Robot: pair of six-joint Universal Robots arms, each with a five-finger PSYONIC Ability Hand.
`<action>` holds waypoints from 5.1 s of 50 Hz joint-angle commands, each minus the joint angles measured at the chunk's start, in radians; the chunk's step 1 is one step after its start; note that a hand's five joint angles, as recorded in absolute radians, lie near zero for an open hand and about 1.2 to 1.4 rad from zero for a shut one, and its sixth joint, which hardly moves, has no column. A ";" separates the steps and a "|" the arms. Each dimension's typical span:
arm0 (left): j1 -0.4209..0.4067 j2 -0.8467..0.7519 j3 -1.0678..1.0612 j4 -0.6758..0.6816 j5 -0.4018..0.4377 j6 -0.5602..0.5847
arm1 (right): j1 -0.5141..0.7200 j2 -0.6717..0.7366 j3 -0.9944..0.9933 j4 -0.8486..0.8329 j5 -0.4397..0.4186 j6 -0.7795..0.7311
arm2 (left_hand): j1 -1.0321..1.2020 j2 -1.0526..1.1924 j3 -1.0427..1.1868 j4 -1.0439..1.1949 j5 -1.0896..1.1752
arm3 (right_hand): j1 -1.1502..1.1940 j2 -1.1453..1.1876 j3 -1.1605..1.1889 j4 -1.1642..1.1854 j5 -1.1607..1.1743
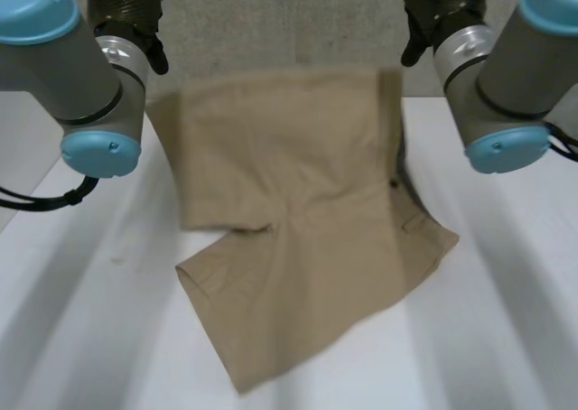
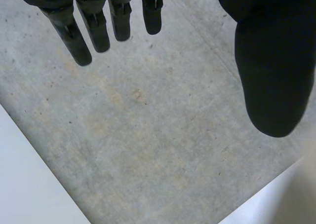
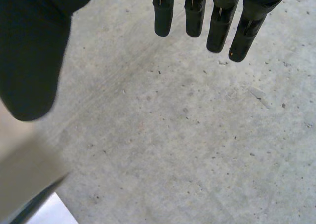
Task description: Fold the shorts.
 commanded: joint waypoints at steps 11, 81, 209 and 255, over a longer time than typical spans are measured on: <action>-0.156 0.335 -0.721 -0.073 -0.011 -0.118 | -0.013 -0.192 0.437 0.359 -0.116 -0.158 | 0.005 -0.024 -0.028 -0.019 -0.031 | -0.028 -0.051 -0.048 -0.064 -0.076; -0.299 0.536 -1.016 -0.282 -0.065 -0.055 | -0.307 -0.367 0.781 0.599 -0.288 -0.427 | 1.202 1.173 1.170 1.179 1.166 | 1.194 1.171 1.174 1.157 1.146; -0.104 -0.003 -0.558 0.027 0.097 0.120 | -0.177 0.018 0.239 0.364 -0.263 0.085 | 0.296 0.267 0.264 0.273 0.260 | 0.105 0.082 0.085 0.069 0.058; -0.082 0.272 -0.803 0.015 0.102 -0.021 | -0.352 -0.065 0.493 0.270 -0.104 -0.326 | 0.151 0.123 0.119 0.128 0.116 | 1.194 1.171 1.174 1.157 1.146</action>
